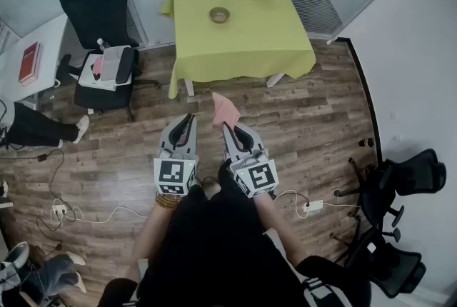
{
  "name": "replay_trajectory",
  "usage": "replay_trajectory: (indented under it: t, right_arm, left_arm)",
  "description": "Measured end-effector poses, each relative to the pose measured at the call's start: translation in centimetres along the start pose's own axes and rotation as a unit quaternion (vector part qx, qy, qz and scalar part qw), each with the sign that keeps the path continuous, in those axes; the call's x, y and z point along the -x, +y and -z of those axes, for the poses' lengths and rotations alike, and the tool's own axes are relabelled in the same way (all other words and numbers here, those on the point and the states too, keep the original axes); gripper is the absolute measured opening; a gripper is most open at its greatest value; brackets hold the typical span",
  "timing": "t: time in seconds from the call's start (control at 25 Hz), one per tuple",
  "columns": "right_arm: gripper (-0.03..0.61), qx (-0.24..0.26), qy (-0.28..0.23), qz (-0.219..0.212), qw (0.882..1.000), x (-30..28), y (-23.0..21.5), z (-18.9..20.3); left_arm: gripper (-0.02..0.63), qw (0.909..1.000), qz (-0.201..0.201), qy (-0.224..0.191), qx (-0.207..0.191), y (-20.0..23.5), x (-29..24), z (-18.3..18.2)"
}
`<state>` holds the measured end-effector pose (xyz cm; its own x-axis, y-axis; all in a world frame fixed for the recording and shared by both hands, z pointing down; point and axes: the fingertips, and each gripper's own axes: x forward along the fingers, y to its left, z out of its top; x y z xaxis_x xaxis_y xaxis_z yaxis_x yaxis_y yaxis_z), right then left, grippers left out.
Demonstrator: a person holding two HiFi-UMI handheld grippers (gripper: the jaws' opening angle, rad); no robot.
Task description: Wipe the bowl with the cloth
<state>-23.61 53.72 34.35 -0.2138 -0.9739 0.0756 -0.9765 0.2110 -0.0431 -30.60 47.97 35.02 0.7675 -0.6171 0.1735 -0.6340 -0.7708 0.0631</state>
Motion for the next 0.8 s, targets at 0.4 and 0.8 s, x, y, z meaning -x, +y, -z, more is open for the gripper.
replay_trajectory:
  t: [0.4,0.8]
  right_arm:
    - [0.012,-0.045,0.014,0.002,0.999,-0.6,-13.1,1.9]
    - [0.012,-0.053,0.021,-0.032,0.998,-4.3,-26.3,2.2]
  left_arm:
    - [0.034,0.9992,0.003,0.040,0.000,-5.9,-11.0,1.2]
    - [0.034,0.9979,-0.027,0.058,0.002,-8.1,-20.0,0.5]
